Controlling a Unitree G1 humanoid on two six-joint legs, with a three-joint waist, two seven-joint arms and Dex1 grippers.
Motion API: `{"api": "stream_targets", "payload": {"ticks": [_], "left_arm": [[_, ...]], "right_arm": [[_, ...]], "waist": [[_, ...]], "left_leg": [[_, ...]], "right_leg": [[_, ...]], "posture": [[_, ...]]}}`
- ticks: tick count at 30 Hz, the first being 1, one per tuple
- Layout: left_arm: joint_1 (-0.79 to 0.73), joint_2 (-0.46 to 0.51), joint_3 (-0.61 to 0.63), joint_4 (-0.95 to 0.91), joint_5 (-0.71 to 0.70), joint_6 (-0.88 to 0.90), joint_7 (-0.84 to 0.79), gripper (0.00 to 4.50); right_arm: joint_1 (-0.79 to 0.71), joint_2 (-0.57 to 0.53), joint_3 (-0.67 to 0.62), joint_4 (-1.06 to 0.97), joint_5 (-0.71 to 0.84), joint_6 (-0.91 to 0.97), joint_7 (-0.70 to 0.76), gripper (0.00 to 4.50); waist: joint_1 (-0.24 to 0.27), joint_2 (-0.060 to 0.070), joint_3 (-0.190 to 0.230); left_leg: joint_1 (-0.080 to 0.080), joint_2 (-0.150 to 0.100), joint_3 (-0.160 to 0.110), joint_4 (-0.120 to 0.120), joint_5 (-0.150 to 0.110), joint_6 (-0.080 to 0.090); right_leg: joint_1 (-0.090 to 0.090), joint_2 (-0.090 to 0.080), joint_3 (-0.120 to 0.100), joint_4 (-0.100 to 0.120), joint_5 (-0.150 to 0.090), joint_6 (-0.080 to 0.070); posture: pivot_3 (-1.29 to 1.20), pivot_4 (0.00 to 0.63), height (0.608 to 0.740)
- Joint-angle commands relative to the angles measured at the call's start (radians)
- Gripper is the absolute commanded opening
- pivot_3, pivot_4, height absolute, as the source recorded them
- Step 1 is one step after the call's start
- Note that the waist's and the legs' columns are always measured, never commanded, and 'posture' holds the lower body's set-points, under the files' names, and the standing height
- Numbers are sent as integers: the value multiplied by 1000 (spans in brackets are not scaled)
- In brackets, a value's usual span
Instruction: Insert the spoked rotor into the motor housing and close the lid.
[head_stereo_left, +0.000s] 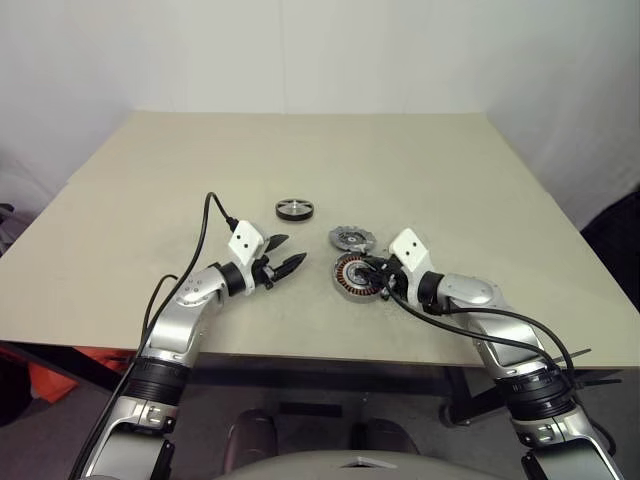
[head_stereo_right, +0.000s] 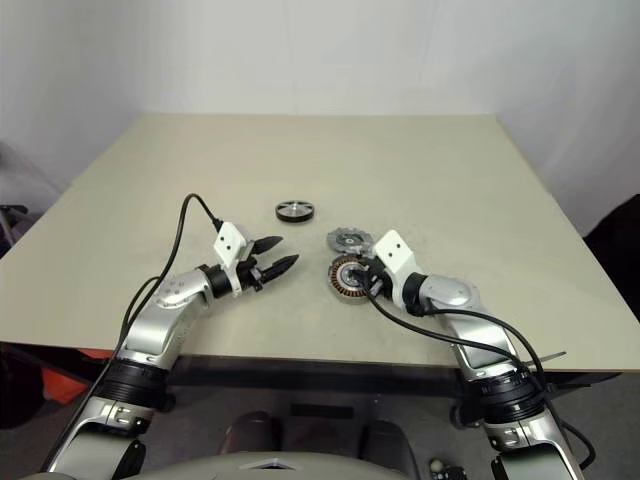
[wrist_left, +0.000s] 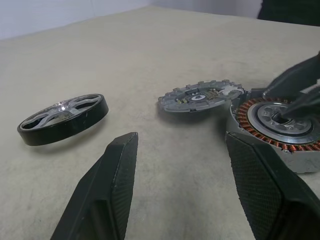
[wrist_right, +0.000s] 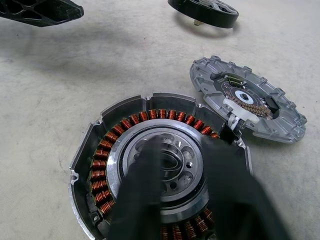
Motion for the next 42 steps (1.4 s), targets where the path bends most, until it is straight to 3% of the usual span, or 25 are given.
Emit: {"api": "stream_targets", "payload": {"ticks": [1,11,24,30,42], "left_arm": [[-4,3,1,-20,2,-19,3,2991],[0,5,9,-19,8,-20,12,2991],[-40,-41,78,28,-25,52,119,2991],[-180,-126,251,216,-120,203,329,2991],[-519,-254,466,679,-323,355,381,2991]], "right_arm": [[-22,-1,-21,-36,18,-7,2,20],[16,0,47,-3,-31,17,-15,20],[-58,18,-78,-106,99,31,-12,20],[-63,12,-95,-102,98,35,-24,20],[-71,25,-86,-96,91,30,-37,20]], "waist": [[0,0,0],[0,0,0],[0,-1,0],[1,-1,-1],[10,-1,0]], "left_leg": [[0,0,0,0,0,0],[0,0,0,0,0,0],[2,0,0,0,0,0],[2,-1,0,0,0,-1],[-1,-2,-1,1,0,0]], "right_leg": [[0,0,0,0,0,0],[0,0,0,0,0,0],[2,0,0,0,-3,6],[3,0,0,0,0,0],[2,0,-1,-2,0,-1]], "posture": [[0,0,740],[0,0,740],[0,0,740],[0,0,740],[0,0,740]]}}
